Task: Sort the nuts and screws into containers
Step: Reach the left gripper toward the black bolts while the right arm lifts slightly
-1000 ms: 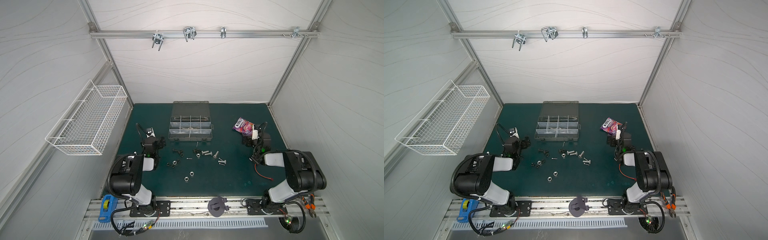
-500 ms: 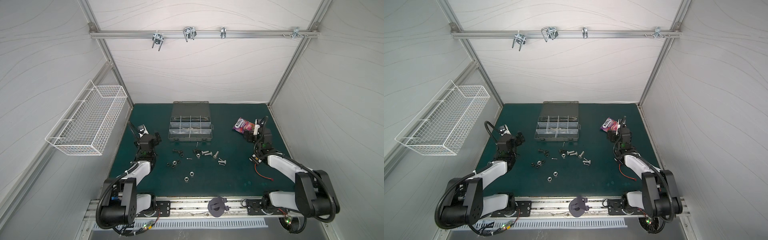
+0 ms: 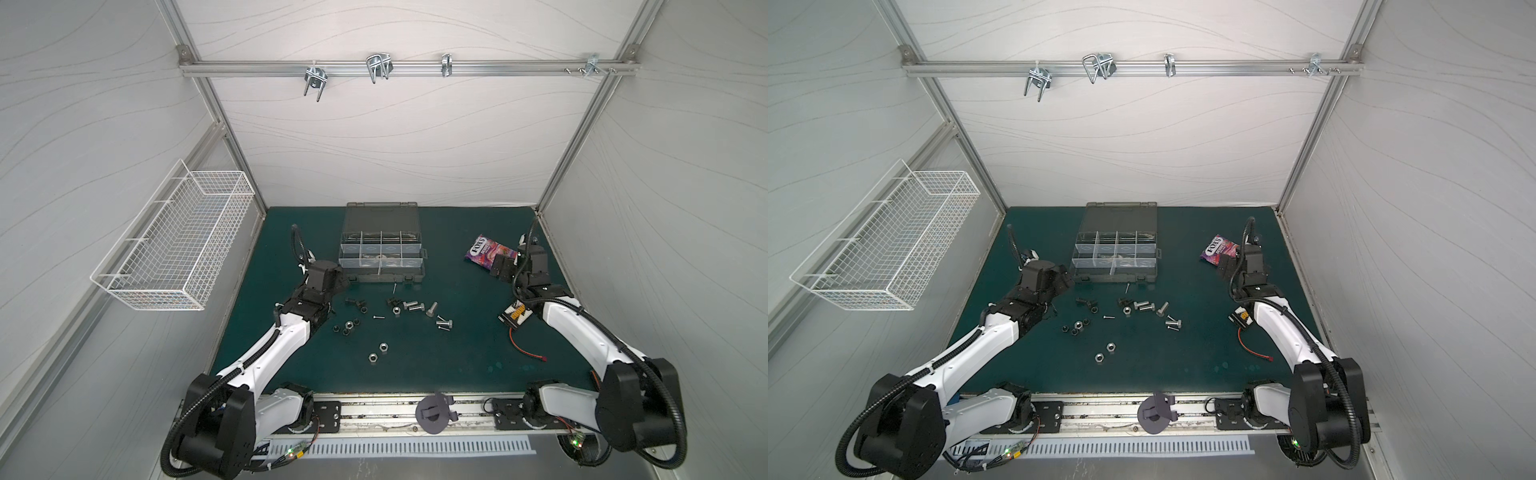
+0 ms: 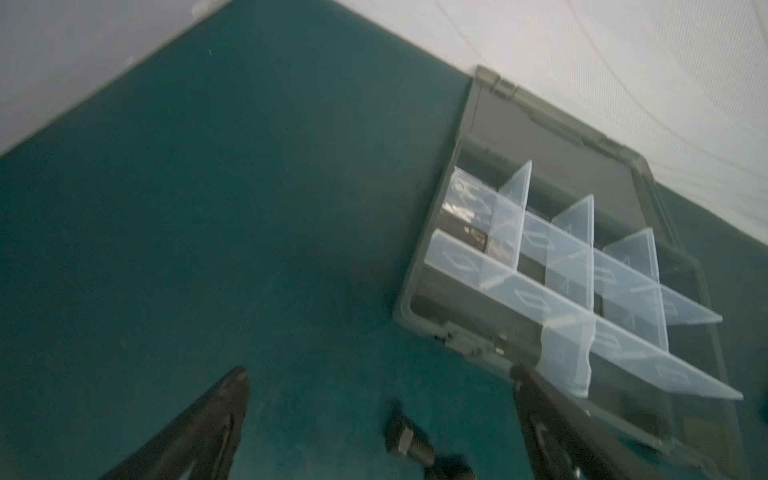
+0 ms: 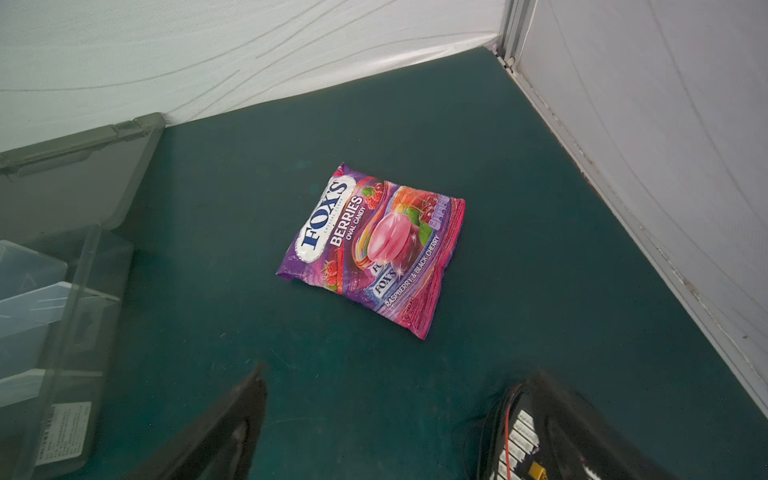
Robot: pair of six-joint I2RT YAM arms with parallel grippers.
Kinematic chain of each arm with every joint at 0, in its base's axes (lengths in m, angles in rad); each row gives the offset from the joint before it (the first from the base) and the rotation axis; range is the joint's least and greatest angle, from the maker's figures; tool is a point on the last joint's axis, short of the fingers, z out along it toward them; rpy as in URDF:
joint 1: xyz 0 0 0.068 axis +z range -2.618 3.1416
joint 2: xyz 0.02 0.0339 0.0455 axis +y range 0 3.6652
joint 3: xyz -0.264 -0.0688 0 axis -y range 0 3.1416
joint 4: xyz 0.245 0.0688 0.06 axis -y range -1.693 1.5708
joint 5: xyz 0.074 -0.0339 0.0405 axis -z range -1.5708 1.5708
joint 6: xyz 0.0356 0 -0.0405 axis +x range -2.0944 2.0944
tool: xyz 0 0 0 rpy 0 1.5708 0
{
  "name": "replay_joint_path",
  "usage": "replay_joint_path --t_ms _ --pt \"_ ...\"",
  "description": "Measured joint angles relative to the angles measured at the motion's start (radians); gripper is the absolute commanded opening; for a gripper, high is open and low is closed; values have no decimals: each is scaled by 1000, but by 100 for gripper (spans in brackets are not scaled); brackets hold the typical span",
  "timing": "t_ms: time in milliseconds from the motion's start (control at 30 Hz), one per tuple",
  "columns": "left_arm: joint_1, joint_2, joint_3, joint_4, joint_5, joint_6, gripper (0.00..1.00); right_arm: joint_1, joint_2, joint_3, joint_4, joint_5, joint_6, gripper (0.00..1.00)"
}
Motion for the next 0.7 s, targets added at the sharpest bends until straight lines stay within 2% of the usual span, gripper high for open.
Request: replay_joint_path --t_ms 233,433,700 --pt "-10 -9 -29 -101 111 -108 99 0 6 16 -96 -89 30 99" --pt "-11 -7 -33 -144 156 -167 99 0 7 53 -169 -125 32 99" --pt "-27 99 -35 -149 204 -210 99 0 7 85 -225 -144 32 99"
